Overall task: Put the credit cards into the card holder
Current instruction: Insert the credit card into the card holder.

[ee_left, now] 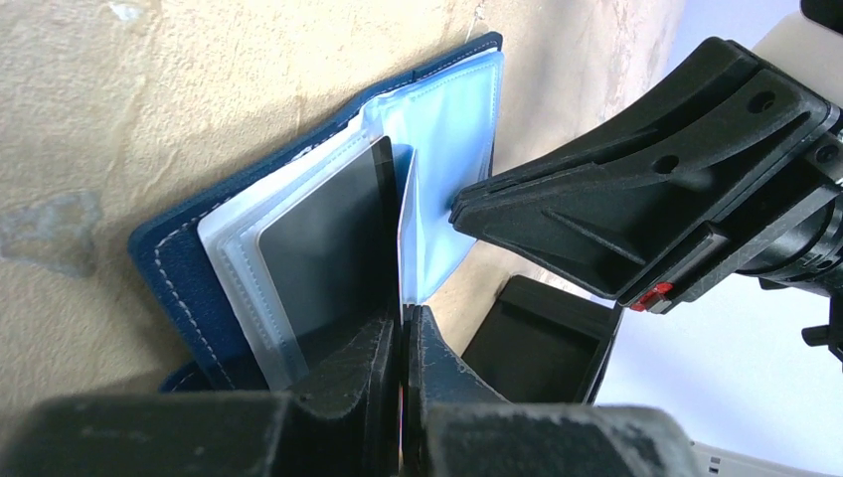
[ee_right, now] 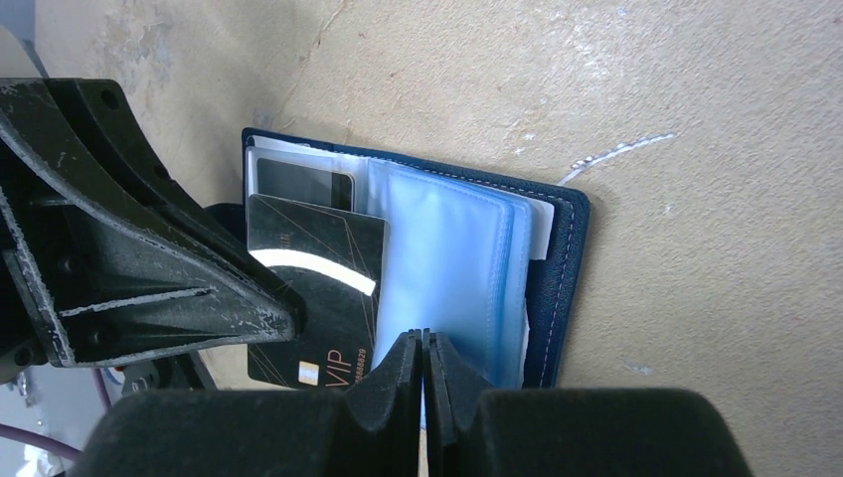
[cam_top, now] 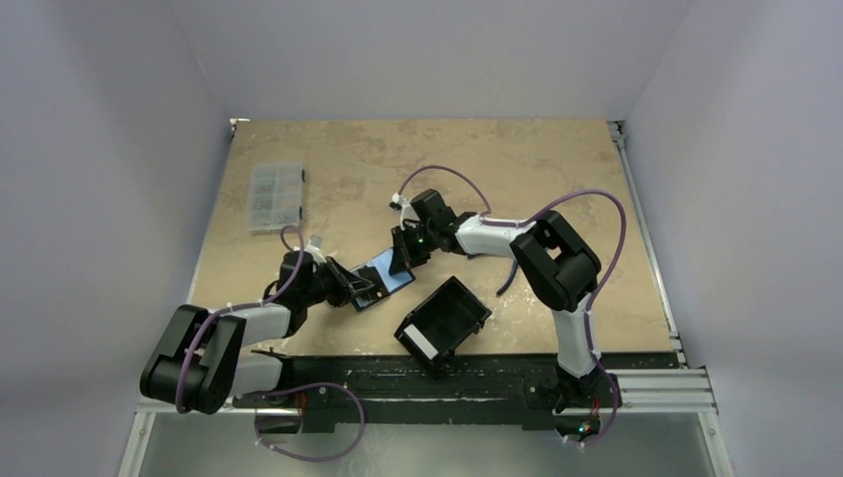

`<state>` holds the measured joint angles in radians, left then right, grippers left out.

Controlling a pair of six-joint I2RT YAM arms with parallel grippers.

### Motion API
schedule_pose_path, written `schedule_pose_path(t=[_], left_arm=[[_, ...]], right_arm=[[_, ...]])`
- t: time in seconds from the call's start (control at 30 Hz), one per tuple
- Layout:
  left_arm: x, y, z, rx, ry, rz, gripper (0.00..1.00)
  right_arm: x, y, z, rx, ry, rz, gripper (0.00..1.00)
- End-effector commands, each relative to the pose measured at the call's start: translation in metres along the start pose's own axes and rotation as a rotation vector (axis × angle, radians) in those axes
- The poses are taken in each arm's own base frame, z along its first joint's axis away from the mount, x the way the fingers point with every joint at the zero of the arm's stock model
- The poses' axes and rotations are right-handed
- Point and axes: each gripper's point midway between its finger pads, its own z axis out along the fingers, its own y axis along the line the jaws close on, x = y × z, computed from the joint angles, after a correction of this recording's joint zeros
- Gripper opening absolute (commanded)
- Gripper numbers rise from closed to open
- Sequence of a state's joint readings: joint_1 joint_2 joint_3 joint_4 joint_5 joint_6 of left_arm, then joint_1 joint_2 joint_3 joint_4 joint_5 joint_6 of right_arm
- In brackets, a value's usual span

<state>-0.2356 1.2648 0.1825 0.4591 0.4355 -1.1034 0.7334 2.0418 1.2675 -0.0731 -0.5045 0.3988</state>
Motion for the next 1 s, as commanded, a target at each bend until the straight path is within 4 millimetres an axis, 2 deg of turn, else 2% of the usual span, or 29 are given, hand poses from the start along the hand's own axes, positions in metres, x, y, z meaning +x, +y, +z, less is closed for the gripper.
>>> schedule_pose_path(t=[0.0,0.23,0.57,0.97], left_arm=[[-0.005,-0.007,0.002,0.054,-0.015,0.054,0.00],[-0.006,-0.004,0.006,0.051,-0.019,0.053,0.00],[-0.019,-0.007,0.006,0.064,-0.095,0.049,0.00],[-0.021,-0.004,0.009,0.064,-0.110,0.021,0.00]], right_arm=[[0.015,-0.014,0.008,0.024,0.037,-0.003,0.10],[0.016,-0.015,0.009,0.023,0.042,-0.001,0.10],[0.018,-0.016,0.011,0.023,0.049,0.002,0.10],[0.019,-0.018,0.013,0.026,0.053,0.006,0.10]])
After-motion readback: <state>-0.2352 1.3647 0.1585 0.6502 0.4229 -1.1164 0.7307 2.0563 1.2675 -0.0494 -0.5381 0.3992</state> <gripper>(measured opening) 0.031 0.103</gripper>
